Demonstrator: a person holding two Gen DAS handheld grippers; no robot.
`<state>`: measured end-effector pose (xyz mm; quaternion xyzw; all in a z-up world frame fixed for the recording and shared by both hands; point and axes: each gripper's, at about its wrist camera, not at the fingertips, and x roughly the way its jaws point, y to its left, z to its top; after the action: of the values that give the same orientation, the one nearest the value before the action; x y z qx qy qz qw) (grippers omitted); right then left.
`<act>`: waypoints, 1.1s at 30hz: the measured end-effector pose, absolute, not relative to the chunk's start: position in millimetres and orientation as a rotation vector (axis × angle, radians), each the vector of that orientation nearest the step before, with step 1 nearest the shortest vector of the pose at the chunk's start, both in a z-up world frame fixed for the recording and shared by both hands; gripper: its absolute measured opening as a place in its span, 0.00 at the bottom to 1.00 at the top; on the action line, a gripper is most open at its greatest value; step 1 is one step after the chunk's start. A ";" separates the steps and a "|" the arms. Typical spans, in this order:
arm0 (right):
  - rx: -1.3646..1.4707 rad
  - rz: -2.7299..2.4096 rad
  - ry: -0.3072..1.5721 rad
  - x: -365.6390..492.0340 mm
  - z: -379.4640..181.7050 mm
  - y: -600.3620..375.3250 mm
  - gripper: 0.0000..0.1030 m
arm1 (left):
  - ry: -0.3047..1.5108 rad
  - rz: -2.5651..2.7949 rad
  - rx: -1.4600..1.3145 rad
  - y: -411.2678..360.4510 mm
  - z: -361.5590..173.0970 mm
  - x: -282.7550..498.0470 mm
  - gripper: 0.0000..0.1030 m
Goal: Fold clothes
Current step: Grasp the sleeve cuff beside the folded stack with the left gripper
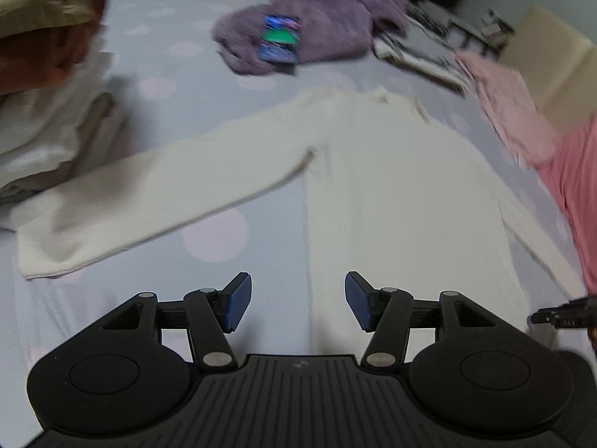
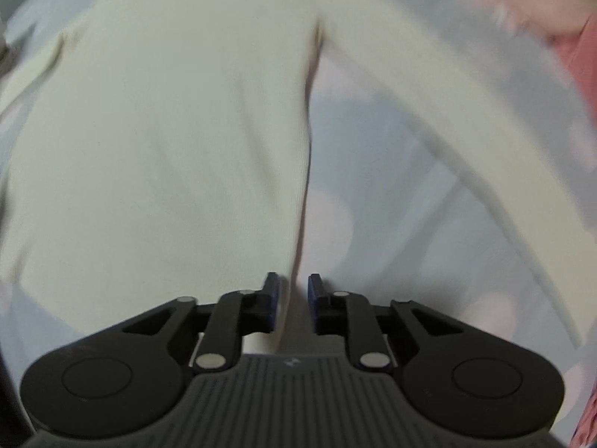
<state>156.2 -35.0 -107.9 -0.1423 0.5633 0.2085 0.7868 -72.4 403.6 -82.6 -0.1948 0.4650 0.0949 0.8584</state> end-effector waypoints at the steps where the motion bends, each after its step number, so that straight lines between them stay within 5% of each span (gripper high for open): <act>1: -0.281 0.465 1.172 153.1 -99.1 -30.0 0.25 | 0.976 0.203 -0.421 407.0 -82.0 -70.9 0.53; 15: -0.243 0.715 0.893 51.3 -84.6 110.4 0.38 | 0.900 0.366 -0.457 487.1 -78.7 -113.9 0.54; 25: -0.340 0.778 0.836 30.7 -115.6 121.8 0.51 | 0.764 0.620 -0.719 581.5 -139.5 -176.9 0.54; 33: -0.360 0.774 0.862 31.2 -124.1 122.5 0.52 | 0.593 0.716 -0.980 624.5 -189.9 -200.5 0.52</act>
<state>31.2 122.5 -124.1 -0.1690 0.4049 0.3639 0.8216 -200.5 624.5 -189.9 -0.4536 0.2744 0.3313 0.7805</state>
